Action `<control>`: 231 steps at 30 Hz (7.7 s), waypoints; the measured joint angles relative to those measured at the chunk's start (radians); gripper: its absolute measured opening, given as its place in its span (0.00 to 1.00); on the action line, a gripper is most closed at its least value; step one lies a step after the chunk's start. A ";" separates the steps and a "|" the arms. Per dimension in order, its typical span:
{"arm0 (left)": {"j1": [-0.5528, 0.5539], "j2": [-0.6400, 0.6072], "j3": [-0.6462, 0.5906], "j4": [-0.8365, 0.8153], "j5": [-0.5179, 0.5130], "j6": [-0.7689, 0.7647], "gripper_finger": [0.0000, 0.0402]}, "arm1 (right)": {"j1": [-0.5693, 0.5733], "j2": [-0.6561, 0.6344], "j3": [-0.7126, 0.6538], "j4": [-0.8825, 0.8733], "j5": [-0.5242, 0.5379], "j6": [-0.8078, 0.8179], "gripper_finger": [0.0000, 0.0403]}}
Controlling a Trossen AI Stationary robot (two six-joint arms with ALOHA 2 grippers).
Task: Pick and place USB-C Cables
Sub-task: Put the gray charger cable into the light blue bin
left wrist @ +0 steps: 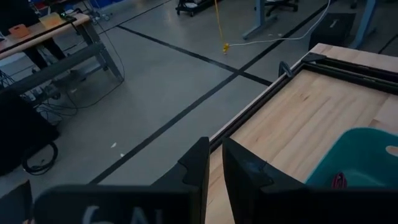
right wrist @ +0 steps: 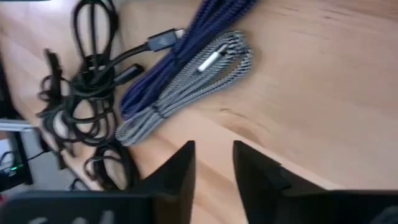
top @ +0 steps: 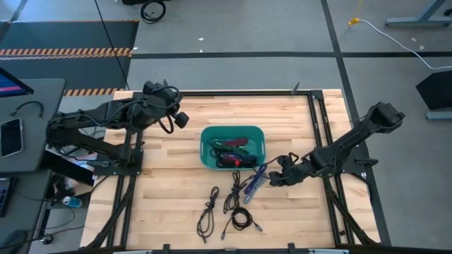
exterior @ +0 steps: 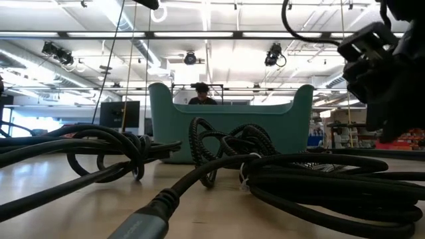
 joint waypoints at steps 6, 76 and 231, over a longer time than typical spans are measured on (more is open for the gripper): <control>0.000 0.000 0.000 0.002 0.000 -0.005 0.13 | 0.000 0.053 0.000 -0.002 0.000 0.007 0.43; 0.000 0.000 -0.001 0.009 0.000 -0.023 0.13 | -0.157 0.185 0.000 0.127 0.025 -0.240 0.01; -0.001 0.003 0.000 -0.018 0.095 0.007 0.13 | -0.290 0.184 0.817 -0.615 -0.503 -0.815 0.24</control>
